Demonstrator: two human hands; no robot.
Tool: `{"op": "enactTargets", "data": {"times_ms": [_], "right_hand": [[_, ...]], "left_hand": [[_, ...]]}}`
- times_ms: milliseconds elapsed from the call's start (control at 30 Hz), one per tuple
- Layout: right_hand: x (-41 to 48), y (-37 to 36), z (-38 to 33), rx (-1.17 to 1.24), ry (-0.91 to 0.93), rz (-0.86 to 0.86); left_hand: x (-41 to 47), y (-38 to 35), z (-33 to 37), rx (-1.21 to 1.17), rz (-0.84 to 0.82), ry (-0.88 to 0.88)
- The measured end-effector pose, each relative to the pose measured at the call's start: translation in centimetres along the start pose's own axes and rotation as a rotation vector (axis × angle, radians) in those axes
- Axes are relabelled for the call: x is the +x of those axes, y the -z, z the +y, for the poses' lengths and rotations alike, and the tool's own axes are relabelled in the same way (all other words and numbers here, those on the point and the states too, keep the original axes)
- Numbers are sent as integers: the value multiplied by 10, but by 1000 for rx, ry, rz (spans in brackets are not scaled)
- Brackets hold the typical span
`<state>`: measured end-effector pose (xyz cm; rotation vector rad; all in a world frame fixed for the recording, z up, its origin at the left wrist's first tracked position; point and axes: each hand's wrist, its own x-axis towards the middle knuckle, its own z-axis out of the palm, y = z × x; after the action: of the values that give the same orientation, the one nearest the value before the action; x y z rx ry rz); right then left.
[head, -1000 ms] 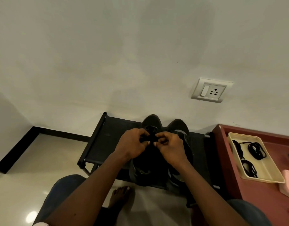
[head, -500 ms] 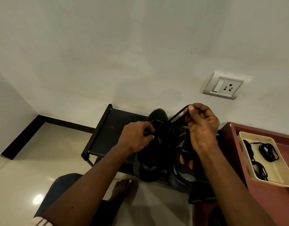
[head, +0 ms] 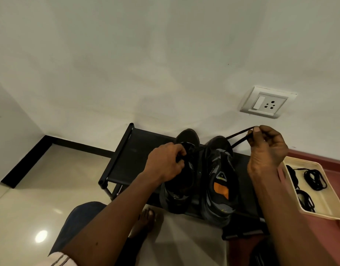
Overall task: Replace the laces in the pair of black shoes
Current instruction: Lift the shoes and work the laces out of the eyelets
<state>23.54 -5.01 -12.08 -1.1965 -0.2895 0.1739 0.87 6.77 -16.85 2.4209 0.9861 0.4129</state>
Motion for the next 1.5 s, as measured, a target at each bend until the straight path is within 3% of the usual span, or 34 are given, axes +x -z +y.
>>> {"op": "enactTargets", "data": {"times_ms": [133, 200, 300, 400, 533, 700, 800, 900, 1000, 1133, 1300, 1500], "right_hand": [[12, 9, -6, 0, 156, 137], [19, 14, -8, -14, 166, 197], [16, 18, -4, -166, 100, 140], [1, 12, 2, -493, 77, -2], [-42, -8, 9, -885, 319, -283], [-91, -27, 22, -1015, 291, -802], [-93, -29, 26, -1039, 252, -871], [-90, -27, 28, -1020, 183, -920], [-89, -24, 33, -1045, 207, -898], [-88, -22, 40, -998, 156, -847], [-83, -25, 46, -853, 111, -669], [-73, -27, 38, -480, -6, -380]], "left_hand": [[1, 1, 3, 14, -3, -16], [2, 3, 2, 21, 2, -15], [3, 6, 2, 30, 7, -22], [0, 4, 4, 54, 14, -28], [-1, -2, 10, 48, 61, -65], [2, 0, 9, -7, 99, -47], [2, -2, 9, -149, 79, 5], [2, -1, 14, -538, 15, 96], [5, 7, 22, -1002, -45, 194], [10, 25, 23, -1322, 62, 281], [9, 32, 16, -1554, 176, 382], [13, 45, 6, -1771, 310, 416]]}}
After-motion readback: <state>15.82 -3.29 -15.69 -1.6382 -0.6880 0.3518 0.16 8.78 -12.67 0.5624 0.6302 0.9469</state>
